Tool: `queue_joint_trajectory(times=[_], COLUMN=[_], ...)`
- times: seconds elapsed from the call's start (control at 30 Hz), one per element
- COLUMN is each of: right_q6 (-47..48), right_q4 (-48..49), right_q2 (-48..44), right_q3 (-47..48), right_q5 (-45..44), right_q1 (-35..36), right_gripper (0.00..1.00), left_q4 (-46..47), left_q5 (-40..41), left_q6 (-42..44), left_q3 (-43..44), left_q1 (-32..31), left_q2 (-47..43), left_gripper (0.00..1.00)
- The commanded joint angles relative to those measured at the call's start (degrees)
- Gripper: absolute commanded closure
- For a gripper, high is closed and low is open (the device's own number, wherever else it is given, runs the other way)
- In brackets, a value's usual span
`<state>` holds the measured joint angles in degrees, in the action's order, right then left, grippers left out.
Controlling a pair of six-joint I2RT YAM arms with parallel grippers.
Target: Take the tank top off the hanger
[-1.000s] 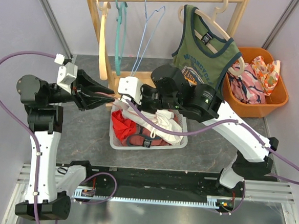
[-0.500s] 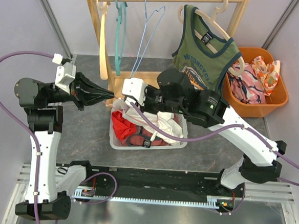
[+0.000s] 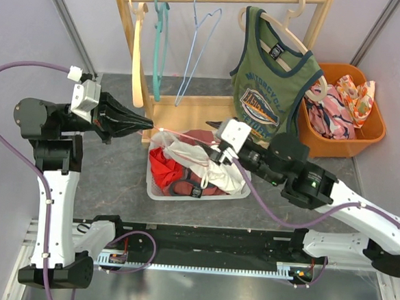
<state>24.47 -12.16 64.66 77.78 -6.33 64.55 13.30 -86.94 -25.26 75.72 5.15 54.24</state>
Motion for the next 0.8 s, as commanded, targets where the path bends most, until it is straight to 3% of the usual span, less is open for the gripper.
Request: queue_joint_trajectory(times=[0.0, 0.13, 0.27, 0.43, 0.6, 0.77], right_q6=[-5.83, -7.85, -8.56, -4.09, -3.54, -6.1], right_q4=[4.34, 7.23, 9.52, 14.18, 21.46, 27.44], right_q2=[-6.65, -9.37, -11.93, -9.74, -3.51, -4.45], right_q3=[-10.24, -19.4, -23.55, -14.52, -2.57, -1.22], right_q5=[-3.07, -9.04, -7.91, -8.27, -2.04, -5.26], right_q1=[-0.75, -0.75, -0.83, -0.92, -0.92, -0.92], right_gripper=[0.41, 0.41, 0.37, 0.3, 0.27, 0.26], left_q4=[1.73, 1.82, 1.91, 1.73, 1.91, 1.99], left_q5=[-0.6, -1.48, -1.48, -2.18, -3.15, -3.5], left_q6=[0.21, -1.02, -1.2, -1.55, -2.25, -2.69], left_q3=[4.16, 4.96, 4.61, 2.85, 1.27, 0.92], left_q1=[1.01, 1.01, 0.92, 0.92, 1.0, 1.01], left_q2=[-0.54, -1.06, -1.24, -1.59, -2.65, -3.35], left_gripper=[0.98, 0.98, 0.98, 0.98, 0.98, 0.98])
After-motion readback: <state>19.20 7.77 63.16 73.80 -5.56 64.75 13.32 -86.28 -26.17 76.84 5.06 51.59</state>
